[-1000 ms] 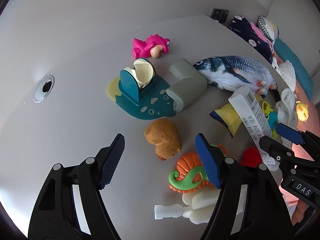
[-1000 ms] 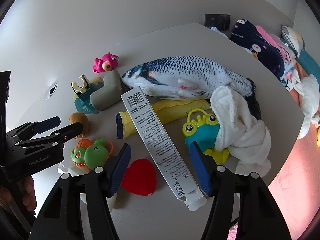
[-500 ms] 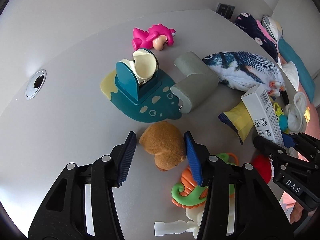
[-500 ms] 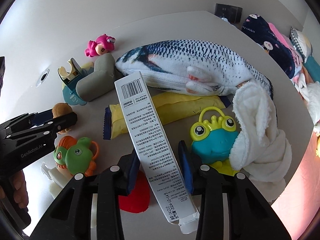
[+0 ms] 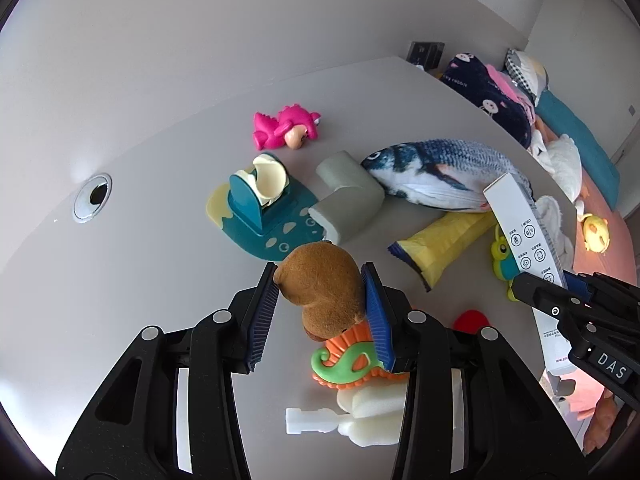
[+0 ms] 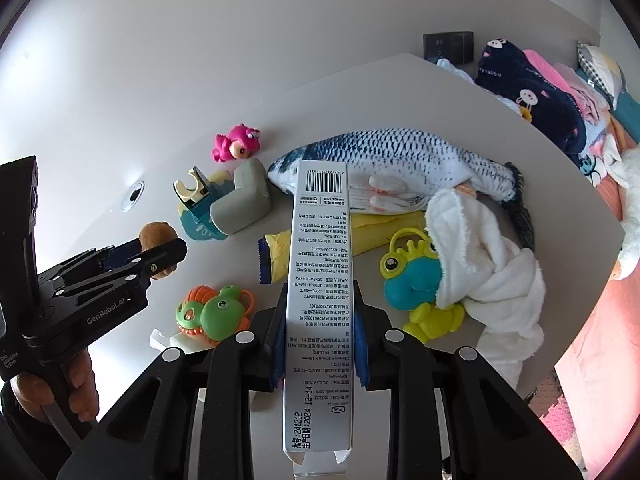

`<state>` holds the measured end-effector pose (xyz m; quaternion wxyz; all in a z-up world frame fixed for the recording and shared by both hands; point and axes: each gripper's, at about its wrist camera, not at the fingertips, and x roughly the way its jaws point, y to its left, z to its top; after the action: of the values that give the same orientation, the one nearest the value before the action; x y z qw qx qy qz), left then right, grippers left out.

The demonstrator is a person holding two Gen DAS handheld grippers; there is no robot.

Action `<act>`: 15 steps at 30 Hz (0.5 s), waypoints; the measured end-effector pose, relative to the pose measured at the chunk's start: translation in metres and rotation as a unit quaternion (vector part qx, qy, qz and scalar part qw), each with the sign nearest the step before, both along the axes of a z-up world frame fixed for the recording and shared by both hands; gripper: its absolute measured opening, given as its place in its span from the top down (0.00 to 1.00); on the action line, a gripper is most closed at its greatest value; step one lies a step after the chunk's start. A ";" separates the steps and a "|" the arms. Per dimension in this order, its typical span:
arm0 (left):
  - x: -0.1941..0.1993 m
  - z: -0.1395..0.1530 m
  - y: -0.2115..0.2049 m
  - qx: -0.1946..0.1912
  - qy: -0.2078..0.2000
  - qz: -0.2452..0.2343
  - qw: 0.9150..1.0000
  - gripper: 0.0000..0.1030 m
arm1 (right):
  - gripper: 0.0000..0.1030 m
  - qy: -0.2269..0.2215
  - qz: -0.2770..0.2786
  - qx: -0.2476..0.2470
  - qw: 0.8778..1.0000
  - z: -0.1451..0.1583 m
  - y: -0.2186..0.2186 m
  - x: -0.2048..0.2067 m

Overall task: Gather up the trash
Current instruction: 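Grasp the white printed box with the right tool while the left tool grasps the brown teddy bear, then carry the box and bear to the black bin and open both tools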

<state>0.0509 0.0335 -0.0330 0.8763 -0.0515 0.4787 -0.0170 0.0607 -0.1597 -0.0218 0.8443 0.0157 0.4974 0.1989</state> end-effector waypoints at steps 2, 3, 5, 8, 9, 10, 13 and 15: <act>-0.004 0.008 -0.008 0.003 -0.011 -0.008 1.000 0.59 | 0.73 -0.016 -0.008 0.004 1.000 0.010 -0.007 -0.008; -0.005 0.012 -0.012 0.003 -0.016 -0.013 1.000 0.60 | 0.73 -0.023 -0.011 0.007 1.000 0.014 -0.011 -0.011; -0.008 0.019 -0.022 0.005 -0.023 -0.025 0.999 0.60 | 0.73 -0.032 -0.020 0.012 0.999 0.022 -0.019 -0.017; -0.009 0.029 -0.040 0.008 -0.033 -0.047 0.998 0.59 | 0.73 -0.043 -0.036 0.021 0.998 0.031 -0.034 -0.027; -0.010 0.031 -0.047 0.009 -0.037 -0.055 0.998 0.59 | 0.73 -0.046 -0.042 0.022 0.998 0.034 -0.039 -0.030; -0.011 0.033 -0.053 0.009 -0.040 -0.063 0.997 0.59 | 0.73 -0.049 -0.048 0.023 0.997 0.036 -0.044 -0.033; -0.013 0.039 -0.073 0.008 -0.047 -0.086 0.995 0.60 | 0.73 -0.055 -0.067 0.023 0.996 0.041 -0.061 -0.043; -0.014 0.041 -0.087 0.006 -0.050 -0.100 0.994 0.59 | 0.73 -0.058 -0.083 0.021 0.995 0.042 -0.075 -0.049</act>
<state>0.0367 -0.0532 0.0078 0.8935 0.0033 0.4368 -0.1043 0.0116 -0.2352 0.0207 0.8848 0.0631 0.4400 0.1394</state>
